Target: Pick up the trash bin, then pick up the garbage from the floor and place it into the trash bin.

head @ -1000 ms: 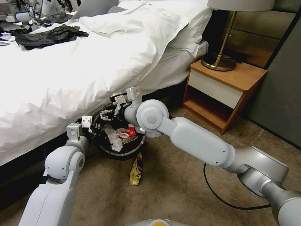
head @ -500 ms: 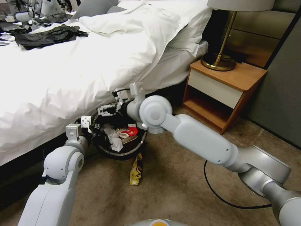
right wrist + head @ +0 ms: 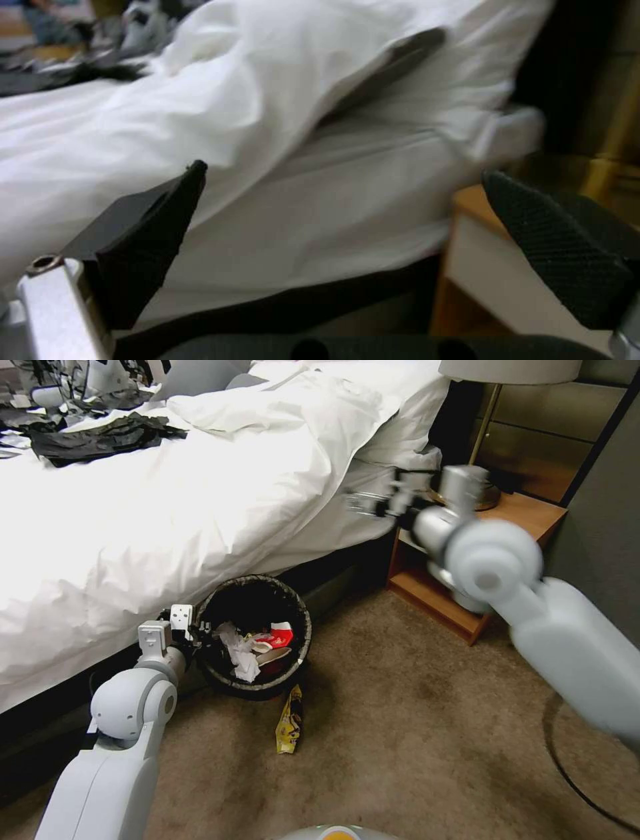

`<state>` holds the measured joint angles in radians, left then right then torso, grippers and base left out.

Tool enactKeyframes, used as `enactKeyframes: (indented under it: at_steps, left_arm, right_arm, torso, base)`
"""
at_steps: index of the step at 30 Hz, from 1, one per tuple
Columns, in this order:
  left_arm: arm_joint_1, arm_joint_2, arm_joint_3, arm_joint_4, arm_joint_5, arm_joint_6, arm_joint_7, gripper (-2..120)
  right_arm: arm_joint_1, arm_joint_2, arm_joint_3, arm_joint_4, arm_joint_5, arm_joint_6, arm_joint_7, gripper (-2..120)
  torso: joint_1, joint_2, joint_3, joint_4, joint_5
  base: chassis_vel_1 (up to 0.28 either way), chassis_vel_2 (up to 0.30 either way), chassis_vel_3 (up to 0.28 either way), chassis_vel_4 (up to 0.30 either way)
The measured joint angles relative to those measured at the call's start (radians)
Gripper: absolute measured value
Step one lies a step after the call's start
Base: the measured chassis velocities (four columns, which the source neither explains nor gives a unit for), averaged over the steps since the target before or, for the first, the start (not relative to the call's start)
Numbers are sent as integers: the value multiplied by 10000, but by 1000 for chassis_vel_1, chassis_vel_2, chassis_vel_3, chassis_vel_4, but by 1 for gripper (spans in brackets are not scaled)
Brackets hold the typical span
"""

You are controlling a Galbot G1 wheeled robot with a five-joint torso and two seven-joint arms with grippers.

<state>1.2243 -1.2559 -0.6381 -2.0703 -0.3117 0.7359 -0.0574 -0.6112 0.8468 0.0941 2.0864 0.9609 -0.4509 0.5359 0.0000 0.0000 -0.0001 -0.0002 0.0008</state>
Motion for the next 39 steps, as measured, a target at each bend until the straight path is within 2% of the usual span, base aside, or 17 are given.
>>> enactKeyframes:
  at_steps: [1,3,4,5,6,7,9,10,13,16,19,22,26,28,29,34,39]
  left_arm:
    - [0,0,0,-2,1,0,0,0]
    - [1,0,0,-3,3,0,0,0]
    - [14,13,0,-6,4,0,0,0]
    - [29,27,-6,-13,4,0,0,0]
    - [29,27,-6,-13,4,0,0,0]
    - [56,65,-28,-28,4,0,0,0]
    - [72,85,-55,-30,4,0,0,0]
    - [72,85,-55,-30,4,0,0,0]
    - [120,22,-56,-68,4,-1,0,0]
    - [130,32,-53,-83,4,-1,0,0]
    - [130,152,-51,-118,-13,-1,-3,0]
    - [189,293,-104,-222,-71,-1,-4,0]
    - [265,305,-178,-275,-88,-1,-5,0]
    - [323,322,-203,-292,-89,-2,-4,0]
    - [323,322,-203,-292,-89,-2,-4,0]
    - [309,294,-205,-294,-89,-3,-6,0]
    - [281,290,-158,-282,-86,-4,-13,0]
  right_arm:
    - [-1141,70,663,-21,-1003,394,-270,100]
    - [-1578,135,895,-68,-1453,538,-376,100]
    - [-2690,378,1535,-274,-2823,1042,-765,100]
    - [-3238,535,1868,-412,-3533,1413,-1005,100]
    - [-3238,535,1868,-412,-3533,1413,-1005,100]
    - [-4169,852,2431,-631,-4678,2033,-1432,100]
    - [-5078,1289,2859,-712,-5679,2519,-1730,100]
    - [-5078,1289,2859,-712,-5679,2519,-1730,100]
    - [-6626,2433,3139,-556,-6585,2706,-1912,100]
    - [-6945,2654,3085,-596,-6829,2692,-1981,100]
    - [-6976,2643,2541,-961,-6920,2463,-1978,100]
    - [-6061,2229,1305,-1819,-5914,1790,-1632,100]
    - [-5222,2155,362,-2749,-5379,1512,-1577,100]
    - [-4573,2158,-586,-3437,-4893,1234,-1533,100]
    - [-4573,2158,-586,-3437,-4893,1234,-1533,100]
    - [-3918,2276,-1812,-4327,-4212,745,-1249,100]
    - [-3244,2822,-2830,-5367,-3136,396,-910,100]
  torso:
    - [0,0,0,3,-5]
    - [0,0,0,1,-4]
    - [0,-1,0,1,3]
    - [0,0,0,-2,-2]
    - [0,0,0,-2,-2]
    - [0,0,0,-3,-7]
    - [0,0,0,0,-10]
    - [0,0,0,0,-10]
    - [0,0,0,2,-9]
    - [0,0,0,-1,-8]
    - [0,0,0,0,-10]
    - [0,-1,1,7,-10]
    - [0,-1,1,4,-10]
    - [0,0,1,3,-10]
    - [0,0,1,3,-10]
    - [0,-1,1,2,-9]
    - [0,0,1,3,-9]
  base:
    - [0,0,0,0]
    - [0,0,0,0]
    - [0,0,0,0]
    - [0,0,0,0]
    - [0,0,0,0]
    - [0,0,0,0]
    - [0,0,0,0]
    - [0,0,0,0]
    - [0,0,0,0]
    - [0,0,0,0]
    - [0,0,0,0]
    - [0,0,0,0]
    - [0,0,0,0]
    - [0,0,0,0]
    - [0,0,0,0]
    - [0,0,0,0]
    - [0,0,0,0]
